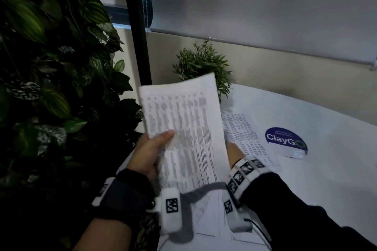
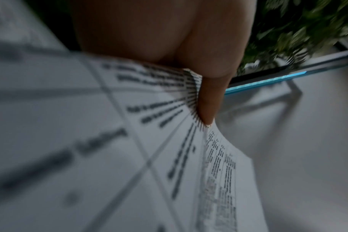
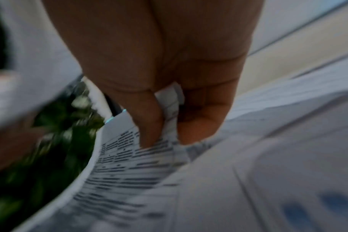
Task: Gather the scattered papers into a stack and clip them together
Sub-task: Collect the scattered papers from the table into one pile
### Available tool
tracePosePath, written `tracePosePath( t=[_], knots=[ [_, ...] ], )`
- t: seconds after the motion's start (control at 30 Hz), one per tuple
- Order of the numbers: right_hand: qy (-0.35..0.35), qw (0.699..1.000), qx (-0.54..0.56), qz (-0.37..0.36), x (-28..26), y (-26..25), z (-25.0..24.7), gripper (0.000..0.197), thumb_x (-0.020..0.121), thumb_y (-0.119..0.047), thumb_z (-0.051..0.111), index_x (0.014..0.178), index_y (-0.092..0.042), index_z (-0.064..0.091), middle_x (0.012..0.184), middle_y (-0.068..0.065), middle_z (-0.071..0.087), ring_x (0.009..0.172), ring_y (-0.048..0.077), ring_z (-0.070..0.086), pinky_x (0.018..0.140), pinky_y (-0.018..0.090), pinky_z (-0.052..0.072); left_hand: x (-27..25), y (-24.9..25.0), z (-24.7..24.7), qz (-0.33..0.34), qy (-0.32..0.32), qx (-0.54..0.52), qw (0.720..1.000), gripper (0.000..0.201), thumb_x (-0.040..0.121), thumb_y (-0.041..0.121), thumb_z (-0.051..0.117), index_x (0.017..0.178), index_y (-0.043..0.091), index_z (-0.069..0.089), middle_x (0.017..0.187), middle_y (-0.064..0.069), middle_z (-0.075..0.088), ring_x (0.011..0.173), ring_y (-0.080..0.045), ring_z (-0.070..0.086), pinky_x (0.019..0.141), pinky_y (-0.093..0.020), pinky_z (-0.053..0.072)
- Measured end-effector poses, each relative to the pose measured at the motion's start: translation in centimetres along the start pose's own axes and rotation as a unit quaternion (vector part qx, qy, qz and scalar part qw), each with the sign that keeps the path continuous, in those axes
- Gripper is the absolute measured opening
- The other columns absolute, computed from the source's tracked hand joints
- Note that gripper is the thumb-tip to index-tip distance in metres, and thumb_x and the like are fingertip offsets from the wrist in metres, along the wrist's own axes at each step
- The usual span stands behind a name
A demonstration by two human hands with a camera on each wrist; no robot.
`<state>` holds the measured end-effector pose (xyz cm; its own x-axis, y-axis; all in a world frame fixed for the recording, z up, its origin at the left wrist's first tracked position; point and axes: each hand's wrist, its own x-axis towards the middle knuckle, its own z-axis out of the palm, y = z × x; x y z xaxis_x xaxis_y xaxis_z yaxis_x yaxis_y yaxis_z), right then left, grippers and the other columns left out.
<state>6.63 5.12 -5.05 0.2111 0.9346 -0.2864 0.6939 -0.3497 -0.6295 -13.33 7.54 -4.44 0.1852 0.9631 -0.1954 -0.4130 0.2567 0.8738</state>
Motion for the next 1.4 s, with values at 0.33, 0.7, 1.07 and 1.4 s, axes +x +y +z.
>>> tracePosePath(
  t=[0.33,0.7,1.07,1.4],
  knots=[
    [0.313,0.877,0.36,-0.064,-9.1,2.0,-10.7,0.02,0.091,-0.004,0.052,0.101,-0.021,0.055,0.089,-0.001,0.058,0.068,0.016,0.063,0.045,0.017,0.051,1.7,-0.8,-4.6,0.008,0.118,0.236,0.965,0.035,0.084,0.005,0.064,0.117,0.017,0.064,0.115,-0.011,0.068,0.099,-0.03,0.066,0.091,-0.043,0.051],
    [-0.115,0.979,0.165,0.043,-8.0,-0.6,1.2,0.053,0.093,-0.024,0.053,0.135,-0.036,0.023,0.092,0.013,0.064,0.059,0.021,0.059,0.052,0.032,0.049,-0.2,-0.7,-3.4,-0.143,0.037,0.102,0.984,0.046,0.081,0.045,0.066,0.119,0.018,0.065,0.114,-0.016,0.069,0.103,-0.035,0.066,0.092,-0.053,0.049],
    [0.096,0.939,-0.244,0.224,3.5,8.1,-8.6,0.115,0.064,-0.074,0.061,0.148,-0.011,0.017,0.153,0.012,0.028,0.137,0.028,0.033,0.112,0.038,0.03,0.7,0.2,-5.6,-0.089,0.088,0.445,0.887,0.033,0.082,-0.009,0.046,0.103,0.011,0.062,0.099,-0.006,0.064,0.084,-0.018,0.057,0.075,-0.028,0.043],
    [0.245,0.963,0.074,0.085,-1.3,7.0,-16.2,0.028,0.089,-0.024,0.061,0.112,-0.008,0.06,0.105,0.016,0.065,0.091,0.031,0.062,0.084,0.039,0.048,1.0,-0.1,-5.8,-0.091,0.129,0.396,0.905,0.065,0.086,-0.005,0.058,0.143,0.006,0.029,0.117,-0.014,0.056,0.094,-0.023,0.051,0.088,-0.033,0.042]
  ],
)
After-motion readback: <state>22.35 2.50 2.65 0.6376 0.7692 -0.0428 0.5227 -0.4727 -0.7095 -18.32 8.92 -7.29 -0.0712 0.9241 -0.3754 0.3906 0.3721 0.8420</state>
